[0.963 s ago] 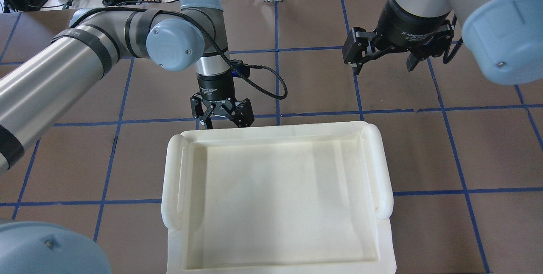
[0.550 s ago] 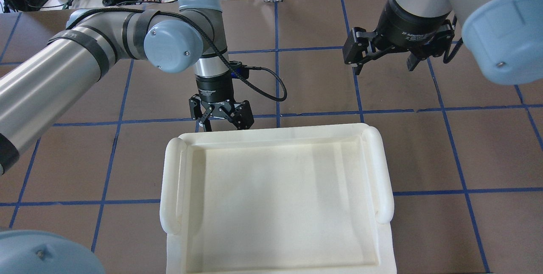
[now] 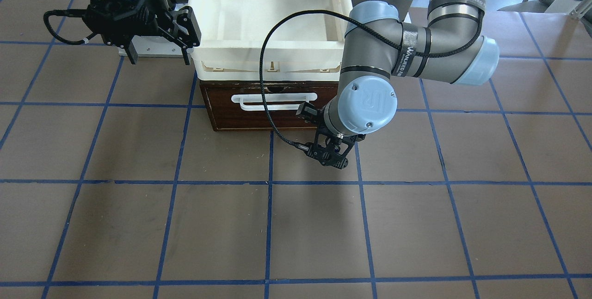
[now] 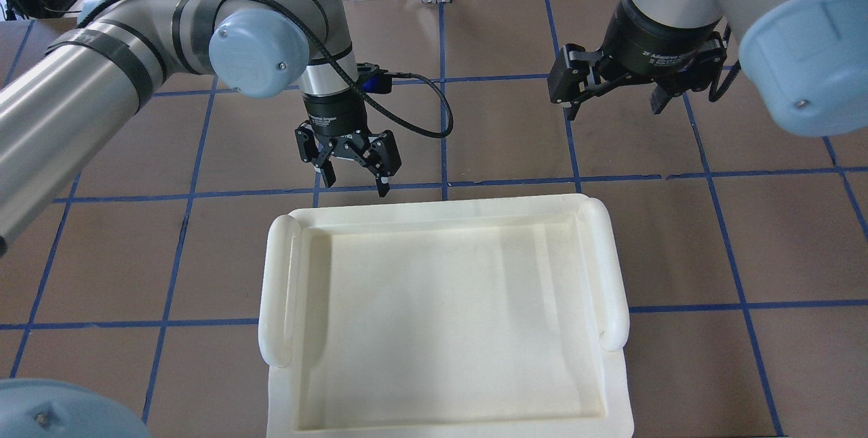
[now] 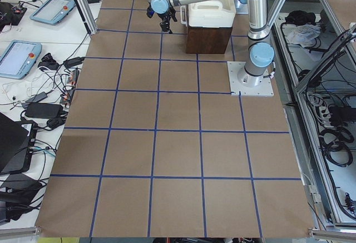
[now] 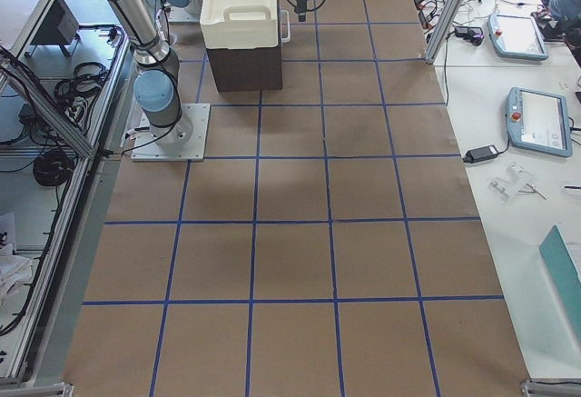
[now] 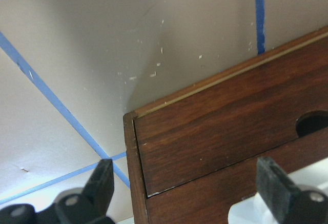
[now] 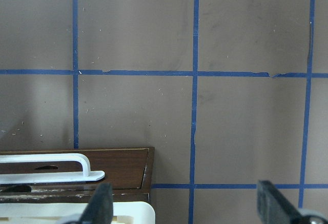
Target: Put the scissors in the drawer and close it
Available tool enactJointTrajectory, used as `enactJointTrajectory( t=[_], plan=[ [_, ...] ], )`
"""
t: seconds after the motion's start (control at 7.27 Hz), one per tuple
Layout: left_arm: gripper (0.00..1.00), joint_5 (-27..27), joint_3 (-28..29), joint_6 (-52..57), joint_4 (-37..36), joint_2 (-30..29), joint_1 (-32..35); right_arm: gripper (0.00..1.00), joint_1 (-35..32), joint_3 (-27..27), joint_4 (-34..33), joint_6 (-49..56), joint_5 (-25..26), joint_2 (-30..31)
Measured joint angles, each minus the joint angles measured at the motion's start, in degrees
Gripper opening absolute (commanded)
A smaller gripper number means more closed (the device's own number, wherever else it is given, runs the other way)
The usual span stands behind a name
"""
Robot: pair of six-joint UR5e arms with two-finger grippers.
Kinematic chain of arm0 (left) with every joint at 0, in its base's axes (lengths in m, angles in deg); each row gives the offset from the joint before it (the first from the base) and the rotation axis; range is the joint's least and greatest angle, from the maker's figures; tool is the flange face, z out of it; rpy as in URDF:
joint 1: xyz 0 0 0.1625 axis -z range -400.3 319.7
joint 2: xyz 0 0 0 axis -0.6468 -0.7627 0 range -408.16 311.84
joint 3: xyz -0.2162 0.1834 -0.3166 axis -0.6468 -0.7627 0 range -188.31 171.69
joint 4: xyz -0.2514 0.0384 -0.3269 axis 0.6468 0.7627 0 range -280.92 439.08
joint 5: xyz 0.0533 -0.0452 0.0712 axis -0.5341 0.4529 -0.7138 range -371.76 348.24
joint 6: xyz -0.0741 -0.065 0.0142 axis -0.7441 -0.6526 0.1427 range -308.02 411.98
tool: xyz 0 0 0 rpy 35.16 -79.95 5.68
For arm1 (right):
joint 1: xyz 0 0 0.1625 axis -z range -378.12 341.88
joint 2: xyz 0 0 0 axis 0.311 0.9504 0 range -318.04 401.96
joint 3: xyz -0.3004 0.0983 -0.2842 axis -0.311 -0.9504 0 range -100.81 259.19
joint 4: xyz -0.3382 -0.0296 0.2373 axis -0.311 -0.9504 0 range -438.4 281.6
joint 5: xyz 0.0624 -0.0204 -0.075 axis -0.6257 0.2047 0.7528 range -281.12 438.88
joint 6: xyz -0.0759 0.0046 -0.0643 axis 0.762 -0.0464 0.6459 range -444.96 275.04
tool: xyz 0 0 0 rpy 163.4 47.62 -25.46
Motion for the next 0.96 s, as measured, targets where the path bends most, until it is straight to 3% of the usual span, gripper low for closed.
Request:
enactJointTrajectory(
  t=[0.41,0.96],
  plan=[
    [1.00,-0.19,6.50,0.03,-0.42,4.97,-7.07,1.00,0.00,0.00,-0.07,0.02,-0.17,-0.15],
    [1.00,-7.47,5.54,-0.90,-1.53,13.58,-10.68,1.00,0.00,0.00,-0.09,0.04,-0.19,-0.14]
  ],
)
